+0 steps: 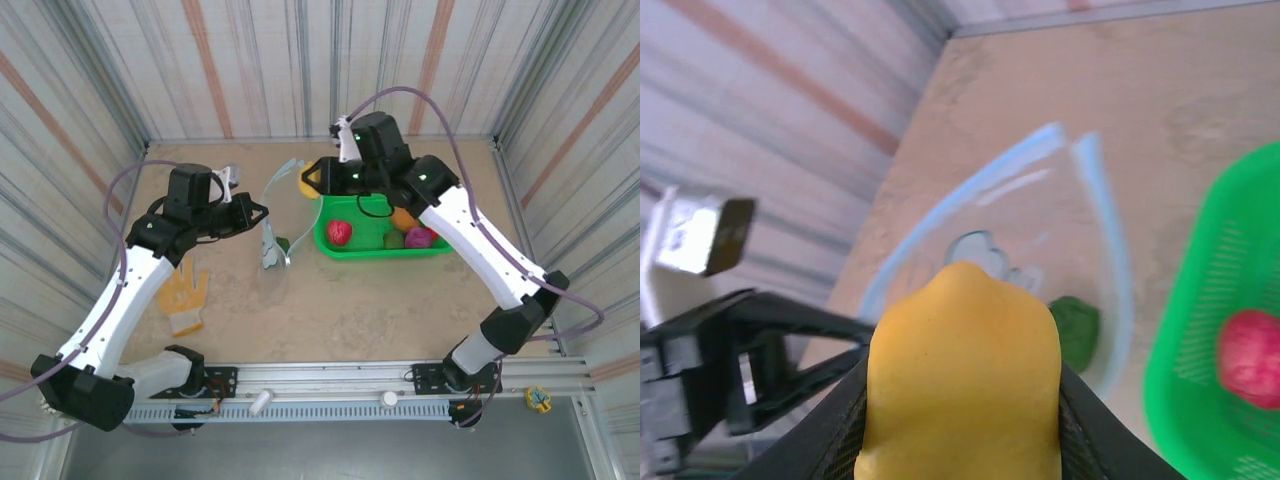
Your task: Place the food in the zip-top bag and seal the zipper
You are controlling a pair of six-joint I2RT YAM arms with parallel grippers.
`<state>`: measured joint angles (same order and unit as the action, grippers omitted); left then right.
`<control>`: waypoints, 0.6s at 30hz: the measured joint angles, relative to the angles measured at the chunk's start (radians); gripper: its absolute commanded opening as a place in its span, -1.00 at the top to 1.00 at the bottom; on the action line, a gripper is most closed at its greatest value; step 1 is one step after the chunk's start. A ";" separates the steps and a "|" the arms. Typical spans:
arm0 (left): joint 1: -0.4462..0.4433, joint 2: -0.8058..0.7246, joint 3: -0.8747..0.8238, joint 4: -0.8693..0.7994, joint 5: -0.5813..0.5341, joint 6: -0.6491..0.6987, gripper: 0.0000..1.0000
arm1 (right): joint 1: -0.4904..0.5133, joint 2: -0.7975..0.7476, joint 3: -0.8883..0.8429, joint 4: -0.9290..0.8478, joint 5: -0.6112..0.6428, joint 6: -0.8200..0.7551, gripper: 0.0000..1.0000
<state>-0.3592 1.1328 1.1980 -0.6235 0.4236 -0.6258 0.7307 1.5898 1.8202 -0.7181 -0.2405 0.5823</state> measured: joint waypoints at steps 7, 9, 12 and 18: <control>0.000 0.000 0.000 0.000 -0.001 0.000 1.00 | 0.095 0.207 0.029 -0.058 0.000 -0.008 0.41; 0.000 0.000 0.000 0.000 -0.002 0.000 1.00 | 0.115 0.229 0.028 -0.086 0.000 -0.008 0.40; 0.000 0.000 0.000 0.000 -0.005 0.000 1.00 | 0.132 0.232 0.029 -0.119 -0.013 -0.006 0.38; 0.000 -0.001 0.000 0.000 -0.013 0.000 1.00 | 0.134 0.231 0.029 -0.163 -0.037 0.008 -0.32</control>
<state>-0.3592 1.1316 1.1984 -0.6231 0.4107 -0.6262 0.8646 1.8210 1.8488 -0.8814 -0.2771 0.5900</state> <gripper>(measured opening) 0.052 0.521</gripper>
